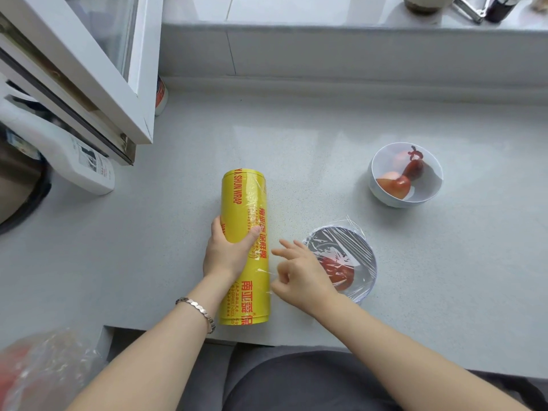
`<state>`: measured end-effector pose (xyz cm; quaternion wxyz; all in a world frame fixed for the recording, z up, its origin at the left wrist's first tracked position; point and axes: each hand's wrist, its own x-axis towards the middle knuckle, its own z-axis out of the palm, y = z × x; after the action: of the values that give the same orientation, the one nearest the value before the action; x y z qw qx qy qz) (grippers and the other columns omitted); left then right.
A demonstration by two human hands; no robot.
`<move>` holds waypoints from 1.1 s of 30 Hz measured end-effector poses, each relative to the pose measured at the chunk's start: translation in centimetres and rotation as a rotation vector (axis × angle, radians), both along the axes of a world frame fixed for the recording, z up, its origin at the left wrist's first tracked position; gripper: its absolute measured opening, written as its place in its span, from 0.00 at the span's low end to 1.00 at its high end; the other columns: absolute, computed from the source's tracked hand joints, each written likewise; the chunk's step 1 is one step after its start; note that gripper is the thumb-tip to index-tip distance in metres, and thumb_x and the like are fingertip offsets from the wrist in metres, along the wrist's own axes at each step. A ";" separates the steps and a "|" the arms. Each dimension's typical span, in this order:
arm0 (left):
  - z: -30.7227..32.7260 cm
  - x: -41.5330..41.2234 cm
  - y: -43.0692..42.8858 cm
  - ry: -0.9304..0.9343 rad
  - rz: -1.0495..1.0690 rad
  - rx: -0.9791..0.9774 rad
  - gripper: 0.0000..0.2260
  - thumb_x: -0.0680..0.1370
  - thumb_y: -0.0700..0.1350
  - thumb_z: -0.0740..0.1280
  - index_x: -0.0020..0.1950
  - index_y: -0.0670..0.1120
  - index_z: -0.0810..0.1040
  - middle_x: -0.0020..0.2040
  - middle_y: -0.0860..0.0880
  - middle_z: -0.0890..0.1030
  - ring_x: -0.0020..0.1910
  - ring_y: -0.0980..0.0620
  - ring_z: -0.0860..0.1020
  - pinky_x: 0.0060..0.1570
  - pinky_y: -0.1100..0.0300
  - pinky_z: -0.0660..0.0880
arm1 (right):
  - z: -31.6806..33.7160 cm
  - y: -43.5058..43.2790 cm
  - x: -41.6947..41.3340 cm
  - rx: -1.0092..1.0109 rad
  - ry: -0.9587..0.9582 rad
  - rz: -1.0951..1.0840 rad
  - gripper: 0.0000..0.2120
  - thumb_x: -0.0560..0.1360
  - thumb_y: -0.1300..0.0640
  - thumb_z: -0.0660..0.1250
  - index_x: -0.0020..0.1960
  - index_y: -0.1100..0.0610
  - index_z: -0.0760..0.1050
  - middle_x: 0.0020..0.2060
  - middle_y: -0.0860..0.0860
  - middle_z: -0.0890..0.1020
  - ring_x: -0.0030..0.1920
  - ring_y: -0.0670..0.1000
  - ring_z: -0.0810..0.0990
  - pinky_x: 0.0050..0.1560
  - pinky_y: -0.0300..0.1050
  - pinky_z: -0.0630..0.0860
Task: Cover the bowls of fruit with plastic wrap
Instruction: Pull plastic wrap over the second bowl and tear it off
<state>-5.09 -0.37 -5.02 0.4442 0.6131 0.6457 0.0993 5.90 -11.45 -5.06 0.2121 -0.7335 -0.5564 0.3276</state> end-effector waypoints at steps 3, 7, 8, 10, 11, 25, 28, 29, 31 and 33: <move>0.0 0.1 0.0 0.006 0.004 0.006 0.35 0.69 0.64 0.68 0.71 0.52 0.59 0.61 0.49 0.76 0.54 0.46 0.78 0.49 0.53 0.75 | 0.1 -0.9 0.3 0.039 -0.005 -0.060 0.07 0.65 0.65 0.61 0.42 0.60 0.74 0.60 0.58 0.77 0.72 0.56 0.63 0.69 0.38 0.44; -0.1 0.1 0.0 0.028 -0.006 0.008 0.36 0.69 0.64 0.67 0.71 0.52 0.58 0.62 0.48 0.76 0.55 0.45 0.78 0.52 0.50 0.76 | 1.0 -1.3 -0.3 0.069 0.041 0.041 0.24 0.68 0.50 0.49 0.49 0.57 0.81 0.65 0.53 0.74 0.73 0.53 0.60 0.71 0.40 0.39; -0.1 0.1 0.1 0.034 -0.007 0.011 0.36 0.69 0.65 0.67 0.71 0.52 0.58 0.62 0.48 0.76 0.55 0.45 0.77 0.53 0.50 0.75 | 1.4 -1.1 -0.4 0.046 0.039 0.071 0.26 0.69 0.47 0.48 0.48 0.57 0.81 0.67 0.52 0.72 0.73 0.52 0.59 0.71 0.40 0.37; -0.1 0.0 0.1 0.039 -0.009 0.010 0.36 0.69 0.65 0.67 0.71 0.52 0.58 0.62 0.48 0.76 0.55 0.45 0.77 0.53 0.50 0.75 | 1.7 -0.9 -0.6 -0.010 -0.013 0.140 0.22 0.73 0.43 0.54 0.46 0.56 0.81 0.69 0.51 0.69 0.74 0.50 0.55 0.71 0.41 0.36; 0.0 0.0 0.1 0.040 -0.012 0.008 0.36 0.69 0.65 0.67 0.71 0.52 0.58 0.62 0.48 0.76 0.55 0.45 0.78 0.52 0.50 0.76 | 1.7 -0.8 -0.7 -0.045 -0.041 0.175 0.21 0.73 0.42 0.59 0.45 0.56 0.82 0.70 0.52 0.67 0.75 0.50 0.53 0.72 0.42 0.35; 0.2 -0.2 0.2 -0.041 0.014 -0.022 0.34 0.70 0.62 0.69 0.70 0.52 0.61 0.59 0.50 0.77 0.50 0.49 0.77 0.50 0.54 0.74 | -1.1 -1.0 -0.5 0.198 -0.264 0.263 0.07 0.57 0.61 0.65 0.21 0.54 0.76 0.42 0.46 0.86 0.47 0.50 0.84 0.55 0.59 0.76; 0.4 -0.6 0.4 -0.106 0.027 -0.059 0.33 0.71 0.59 0.70 0.70 0.51 0.61 0.55 0.52 0.75 0.48 0.51 0.76 0.48 0.55 0.73 | -1.3 -1.4 0.4 0.141 -0.233 0.261 0.11 0.53 0.62 0.75 0.21 0.53 0.73 0.41 0.48 0.86 0.50 0.52 0.83 0.59 0.60 0.70; 0.3 -0.6 0.5 -0.126 0.034 -0.076 0.33 0.70 0.59 0.70 0.70 0.51 0.61 0.55 0.52 0.75 0.49 0.50 0.76 0.49 0.55 0.74 | -0.8 -1.5 0.5 0.099 -0.211 0.235 0.10 0.55 0.59 0.74 0.23 0.54 0.73 0.45 0.51 0.85 0.55 0.55 0.81 0.64 0.58 0.63; 0.4 -0.7 0.8 -0.164 0.058 -0.114 0.34 0.69 0.57 0.72 0.70 0.50 0.62 0.56 0.51 0.76 0.50 0.49 0.78 0.50 0.53 0.75 | 0.7 -1.6 0.8 0.030 -0.156 0.186 0.09 0.64 0.51 0.70 0.37 0.56 0.77 0.58 0.54 0.80 0.69 0.57 0.69 0.71 0.49 0.48; 0.7 -0.8 1.4 -0.175 0.067 -0.151 0.33 0.68 0.56 0.73 0.69 0.49 0.65 0.57 0.49 0.77 0.50 0.47 0.79 0.51 0.50 0.77 | 2.8 -1.6 1.4 -0.065 -0.142 0.206 0.24 0.68 0.40 0.63 0.55 0.56 0.75 0.65 0.52 0.72 0.74 0.52 0.56 0.72 0.43 0.41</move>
<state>-5.86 1.07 -4.29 0.5400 0.5449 0.6304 0.1185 7.28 -13.10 -2.30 0.1132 -0.7003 -0.6316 0.3128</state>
